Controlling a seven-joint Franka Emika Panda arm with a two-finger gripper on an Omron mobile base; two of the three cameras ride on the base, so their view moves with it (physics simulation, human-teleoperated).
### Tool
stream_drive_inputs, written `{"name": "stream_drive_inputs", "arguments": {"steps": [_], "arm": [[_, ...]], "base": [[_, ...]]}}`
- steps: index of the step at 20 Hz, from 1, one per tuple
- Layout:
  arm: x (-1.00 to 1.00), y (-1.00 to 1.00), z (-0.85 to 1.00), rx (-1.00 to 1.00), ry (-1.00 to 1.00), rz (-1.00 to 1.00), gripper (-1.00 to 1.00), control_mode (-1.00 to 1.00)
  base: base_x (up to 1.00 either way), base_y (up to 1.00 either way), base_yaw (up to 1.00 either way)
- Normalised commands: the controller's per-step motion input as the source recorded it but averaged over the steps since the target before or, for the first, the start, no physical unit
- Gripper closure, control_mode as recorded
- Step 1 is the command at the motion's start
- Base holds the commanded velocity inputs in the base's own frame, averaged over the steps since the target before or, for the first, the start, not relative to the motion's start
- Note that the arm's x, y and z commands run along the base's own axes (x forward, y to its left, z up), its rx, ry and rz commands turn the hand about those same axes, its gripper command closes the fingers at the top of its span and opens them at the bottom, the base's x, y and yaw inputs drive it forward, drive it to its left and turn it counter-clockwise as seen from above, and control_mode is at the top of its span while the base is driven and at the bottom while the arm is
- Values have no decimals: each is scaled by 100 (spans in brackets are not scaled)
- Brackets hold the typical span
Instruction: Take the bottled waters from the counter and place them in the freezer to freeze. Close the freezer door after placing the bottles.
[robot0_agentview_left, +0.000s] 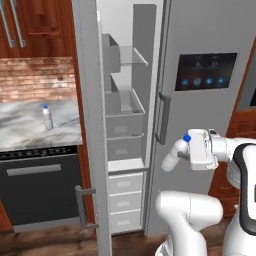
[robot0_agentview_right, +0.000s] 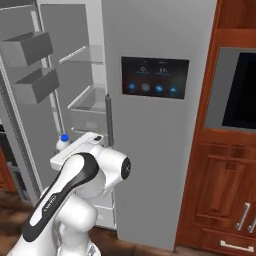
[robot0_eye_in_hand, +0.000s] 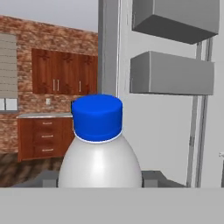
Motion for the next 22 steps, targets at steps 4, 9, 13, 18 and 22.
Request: {"name": "stream_drive_inputs", "arguments": {"steps": [4,9,13,18,22], "arm": [[0,0,0,0,0,0,100,100],[0,0,0,0,0,0,100,100],[0,0,0,0,0,0,100,100],[0,0,0,0,0,0,100,100],[0,0,0,0,0,0,100,100]], "base": [[46,8,0],[29,34,3],[36,34,3],[41,25,2],[59,1,0]]}}
